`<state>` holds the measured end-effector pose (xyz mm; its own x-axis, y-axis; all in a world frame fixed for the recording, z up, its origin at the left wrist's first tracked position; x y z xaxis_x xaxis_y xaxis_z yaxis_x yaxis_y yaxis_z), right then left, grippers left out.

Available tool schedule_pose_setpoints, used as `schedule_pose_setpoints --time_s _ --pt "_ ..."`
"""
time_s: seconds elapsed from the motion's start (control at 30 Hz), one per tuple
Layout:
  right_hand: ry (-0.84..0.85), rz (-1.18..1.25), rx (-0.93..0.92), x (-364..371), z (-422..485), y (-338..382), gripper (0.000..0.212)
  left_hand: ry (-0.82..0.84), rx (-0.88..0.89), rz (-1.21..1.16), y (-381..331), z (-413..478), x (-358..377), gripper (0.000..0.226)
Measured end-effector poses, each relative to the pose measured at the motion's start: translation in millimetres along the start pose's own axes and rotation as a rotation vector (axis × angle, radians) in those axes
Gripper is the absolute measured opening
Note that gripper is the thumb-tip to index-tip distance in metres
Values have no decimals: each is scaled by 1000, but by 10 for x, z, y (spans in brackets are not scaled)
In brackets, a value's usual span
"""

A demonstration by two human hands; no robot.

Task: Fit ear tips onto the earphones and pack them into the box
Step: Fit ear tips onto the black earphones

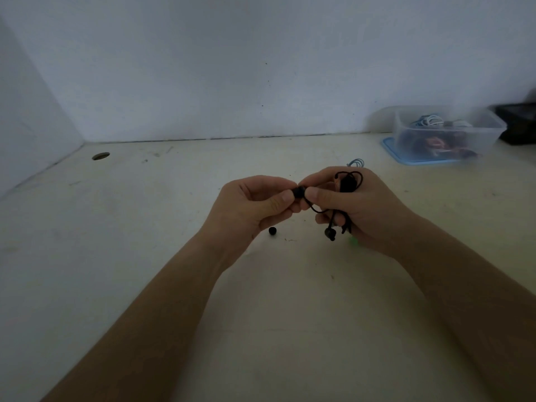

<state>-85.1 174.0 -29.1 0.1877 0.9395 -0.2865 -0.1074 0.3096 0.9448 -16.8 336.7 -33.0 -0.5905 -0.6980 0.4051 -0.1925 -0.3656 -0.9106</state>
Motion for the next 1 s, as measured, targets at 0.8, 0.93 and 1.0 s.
schedule_pose_setpoints --time_s 0.8,0.93,1.0 --pt "46 137 51 12 -8 -9 9 -11 47 46 -16 -10 17 21" --pt "11 68 31 12 -9 -2 9 -19 45 67 -24 -16 30 16" --pt "7 40 27 9 -12 -3 10 -30 74 103 -31 -22 39 12"
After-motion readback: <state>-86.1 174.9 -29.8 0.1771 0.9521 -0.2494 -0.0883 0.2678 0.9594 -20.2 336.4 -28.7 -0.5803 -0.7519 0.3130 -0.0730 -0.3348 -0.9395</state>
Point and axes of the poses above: each hand's wrist, its own z-axis towards the middle knuckle, its own x-axis out of the palm, y = z × x, the point moved 3 cm from there along z, towards the middle knuckle, and after that the axes turned 15 degrees about -z, right-handed, at the moved point
